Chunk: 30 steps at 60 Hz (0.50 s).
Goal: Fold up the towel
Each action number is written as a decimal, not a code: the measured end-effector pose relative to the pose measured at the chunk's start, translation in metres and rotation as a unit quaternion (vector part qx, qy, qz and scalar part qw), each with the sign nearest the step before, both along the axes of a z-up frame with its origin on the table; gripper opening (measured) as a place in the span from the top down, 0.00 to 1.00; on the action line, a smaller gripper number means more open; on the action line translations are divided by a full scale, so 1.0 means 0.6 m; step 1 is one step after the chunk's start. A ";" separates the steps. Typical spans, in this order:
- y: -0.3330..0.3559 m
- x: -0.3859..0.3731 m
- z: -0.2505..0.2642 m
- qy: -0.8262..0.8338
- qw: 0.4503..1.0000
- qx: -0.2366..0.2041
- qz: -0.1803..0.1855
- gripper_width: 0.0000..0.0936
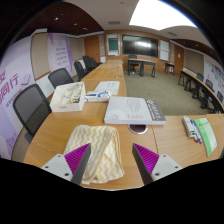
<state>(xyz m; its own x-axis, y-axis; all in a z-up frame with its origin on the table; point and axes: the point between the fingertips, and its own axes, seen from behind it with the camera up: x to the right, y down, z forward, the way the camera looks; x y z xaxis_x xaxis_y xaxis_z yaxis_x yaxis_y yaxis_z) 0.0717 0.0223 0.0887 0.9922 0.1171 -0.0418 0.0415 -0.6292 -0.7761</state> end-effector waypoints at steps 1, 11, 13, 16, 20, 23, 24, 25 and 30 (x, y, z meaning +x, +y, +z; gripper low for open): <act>-0.005 0.002 0.008 -0.002 1.000 0.003 0.000 0.09; -0.079 -0.002 0.086 -0.018 0.999 0.028 -0.003 0.09; -0.104 -0.011 0.101 -0.021 0.999 0.032 -0.005 0.09; -0.136 -0.020 0.119 -0.023 0.999 0.037 -0.007 0.09; -0.186 -0.031 0.141 -0.026 0.999 0.044 -0.009 0.08; -0.226 -0.040 0.157 -0.030 0.998 0.052 -0.011 0.08; -0.243 -0.042 0.164 -0.032 0.998 0.053 -0.013 0.09; -0.255 -0.046 0.168 -0.034 0.998 0.054 -0.015 0.09; -0.327 -0.056 0.190 -0.039 0.997 0.061 -0.023 0.08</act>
